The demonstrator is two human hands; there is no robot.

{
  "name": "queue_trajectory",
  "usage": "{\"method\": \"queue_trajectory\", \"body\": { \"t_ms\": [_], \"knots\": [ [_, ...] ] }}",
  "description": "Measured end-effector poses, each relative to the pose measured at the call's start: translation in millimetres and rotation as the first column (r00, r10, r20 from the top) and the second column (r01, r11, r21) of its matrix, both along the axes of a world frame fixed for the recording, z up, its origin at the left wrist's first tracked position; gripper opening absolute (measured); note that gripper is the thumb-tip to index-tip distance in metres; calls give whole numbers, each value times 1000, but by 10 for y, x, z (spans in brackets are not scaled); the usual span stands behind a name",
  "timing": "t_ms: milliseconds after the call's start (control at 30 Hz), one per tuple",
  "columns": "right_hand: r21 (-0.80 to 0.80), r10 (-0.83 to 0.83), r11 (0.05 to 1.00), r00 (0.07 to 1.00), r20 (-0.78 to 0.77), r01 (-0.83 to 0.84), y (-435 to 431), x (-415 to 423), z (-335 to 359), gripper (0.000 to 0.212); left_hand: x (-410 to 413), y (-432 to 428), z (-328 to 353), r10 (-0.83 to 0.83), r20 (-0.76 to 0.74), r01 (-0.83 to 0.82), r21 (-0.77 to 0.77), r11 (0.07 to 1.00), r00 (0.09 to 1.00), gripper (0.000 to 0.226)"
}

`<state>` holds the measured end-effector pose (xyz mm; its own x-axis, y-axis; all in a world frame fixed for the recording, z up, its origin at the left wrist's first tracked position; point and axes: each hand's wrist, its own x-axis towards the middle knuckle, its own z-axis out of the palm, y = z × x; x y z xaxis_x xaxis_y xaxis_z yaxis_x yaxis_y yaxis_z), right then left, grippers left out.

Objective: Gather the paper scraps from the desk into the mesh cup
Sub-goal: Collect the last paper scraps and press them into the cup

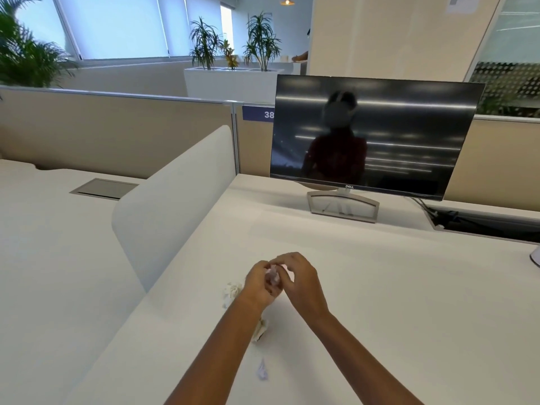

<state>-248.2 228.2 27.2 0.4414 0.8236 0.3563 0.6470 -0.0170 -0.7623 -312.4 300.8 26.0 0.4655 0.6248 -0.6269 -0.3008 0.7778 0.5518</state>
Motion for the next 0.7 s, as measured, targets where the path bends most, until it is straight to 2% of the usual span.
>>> {"method": "queue_trajectory", "body": {
  "t_ms": [100,200,300,400,467,533,600,700],
  "knots": [
    [38,-59,997,995,-83,62,96,-44,-24,21,-203,157,22,144,63,-143,-18,990,988,32],
    [-218,-19,976,998,-65,4,269,-89,-144,26,-434,343,-7,257,78,-258,3,966,963,34],
    [-517,48,852,996,-75,-80,446,-200,-237,52,-619,478,-54,338,33,-339,34,940,941,34],
    [-645,100,755,993,-63,-117,585,-340,-312,65,-720,514,-104,376,-39,-372,85,924,926,32],
    [-690,138,717,990,2,-99,642,-422,-369,64,-753,521,-141,389,-66,-383,92,919,919,30],
    [-697,177,715,979,101,-58,666,-476,-414,54,-767,515,-165,391,-78,-383,98,919,917,31],
    [-658,209,753,956,205,-23,664,-490,-444,40,-762,510,-187,386,-77,-378,100,921,919,31],
    [-593,217,804,947,236,-37,646,-435,-464,31,-737,511,-213,380,-82,-372,98,923,921,31]
  ]
}}
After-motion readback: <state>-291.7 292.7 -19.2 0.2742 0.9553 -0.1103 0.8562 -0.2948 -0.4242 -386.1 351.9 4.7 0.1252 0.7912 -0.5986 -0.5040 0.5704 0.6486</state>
